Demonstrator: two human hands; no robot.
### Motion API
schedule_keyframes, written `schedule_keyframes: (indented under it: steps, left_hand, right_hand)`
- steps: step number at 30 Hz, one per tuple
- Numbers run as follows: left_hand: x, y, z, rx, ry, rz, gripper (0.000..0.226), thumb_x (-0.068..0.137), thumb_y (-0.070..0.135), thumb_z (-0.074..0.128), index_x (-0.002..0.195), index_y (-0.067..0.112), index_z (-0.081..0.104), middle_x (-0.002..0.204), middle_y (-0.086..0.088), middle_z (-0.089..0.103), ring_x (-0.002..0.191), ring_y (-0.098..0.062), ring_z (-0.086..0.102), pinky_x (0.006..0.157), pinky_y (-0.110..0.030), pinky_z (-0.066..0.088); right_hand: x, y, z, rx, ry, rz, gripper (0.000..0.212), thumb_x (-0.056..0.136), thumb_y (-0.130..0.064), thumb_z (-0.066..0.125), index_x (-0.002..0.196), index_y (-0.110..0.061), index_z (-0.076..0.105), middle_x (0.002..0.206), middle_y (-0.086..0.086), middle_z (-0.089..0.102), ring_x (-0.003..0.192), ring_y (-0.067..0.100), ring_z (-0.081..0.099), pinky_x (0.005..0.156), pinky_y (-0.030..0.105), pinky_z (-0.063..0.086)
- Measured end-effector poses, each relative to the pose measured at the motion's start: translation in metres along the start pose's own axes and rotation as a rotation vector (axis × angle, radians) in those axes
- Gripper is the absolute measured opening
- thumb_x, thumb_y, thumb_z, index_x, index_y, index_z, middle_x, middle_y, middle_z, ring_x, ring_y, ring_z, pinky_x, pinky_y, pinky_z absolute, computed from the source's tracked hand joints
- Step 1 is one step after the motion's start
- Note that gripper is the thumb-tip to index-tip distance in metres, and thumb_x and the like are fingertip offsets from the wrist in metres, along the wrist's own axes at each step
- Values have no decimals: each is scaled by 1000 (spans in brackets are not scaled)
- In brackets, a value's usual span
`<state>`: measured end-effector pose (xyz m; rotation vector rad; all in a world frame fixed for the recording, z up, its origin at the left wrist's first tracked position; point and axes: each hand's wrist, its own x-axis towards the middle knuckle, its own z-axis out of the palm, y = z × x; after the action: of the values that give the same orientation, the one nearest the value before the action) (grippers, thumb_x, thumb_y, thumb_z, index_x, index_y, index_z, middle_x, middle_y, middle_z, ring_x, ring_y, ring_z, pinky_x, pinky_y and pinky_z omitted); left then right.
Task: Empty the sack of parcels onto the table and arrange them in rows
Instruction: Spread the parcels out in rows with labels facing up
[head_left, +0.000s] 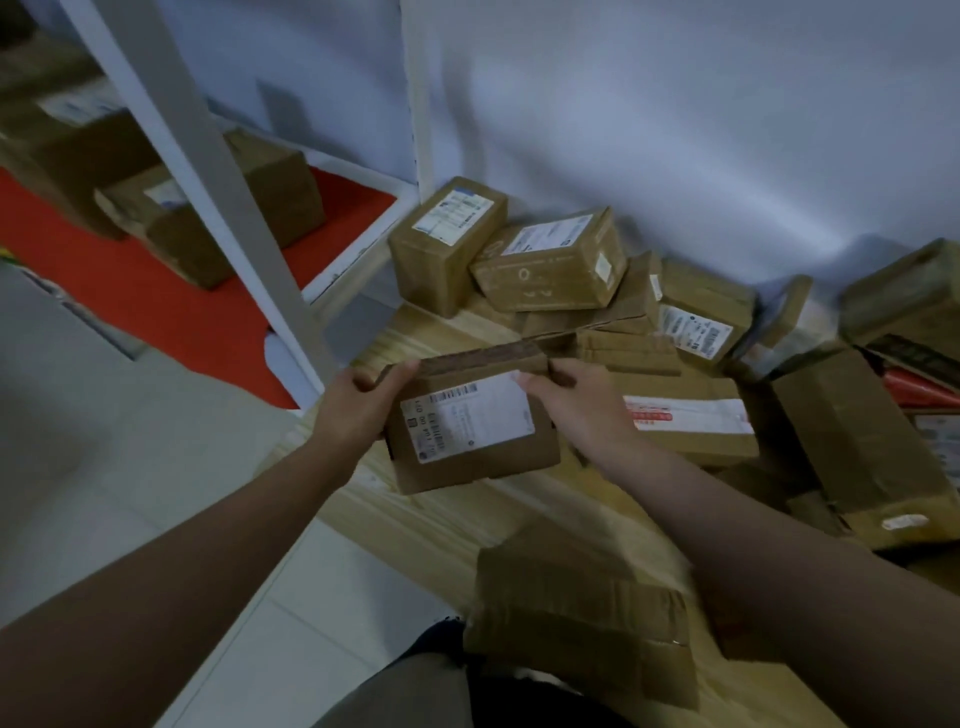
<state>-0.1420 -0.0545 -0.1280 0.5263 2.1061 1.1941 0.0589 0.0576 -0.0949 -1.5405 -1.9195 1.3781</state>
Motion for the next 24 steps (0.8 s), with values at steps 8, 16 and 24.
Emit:
schedule_keyframes:
  steps: [8,16,24]
  left_hand:
    - [17,-23,-59,137,343,-35,57,83,66,61,98,11,54,82,-3,62,71,-18,62,57,-33,48]
    - [32,-67,-65,245,122,-104,84,82,54,72,148,16,38,150,-9,42,133,-30,45,102,-44,44]
    - [36,-73,-37,-111,113,-366,94,82,49,73,151,11,22,143,-5,44,129,-29,47,106,-49,44]
  right_hand:
    - [2,-19,72,5,-287,8,14,99,-21,54,99,-13,66,85,0,65,78,21,62,70,31,52]
    - [8,19,82,-40,-406,272,66,96,-21,61,153,-25,29,115,5,61,97,34,70,83,47,60]
    - [23,15,93,-83,-359,43,80,89,-23,70,154,-31,25,149,-14,32,139,8,29,106,23,26]
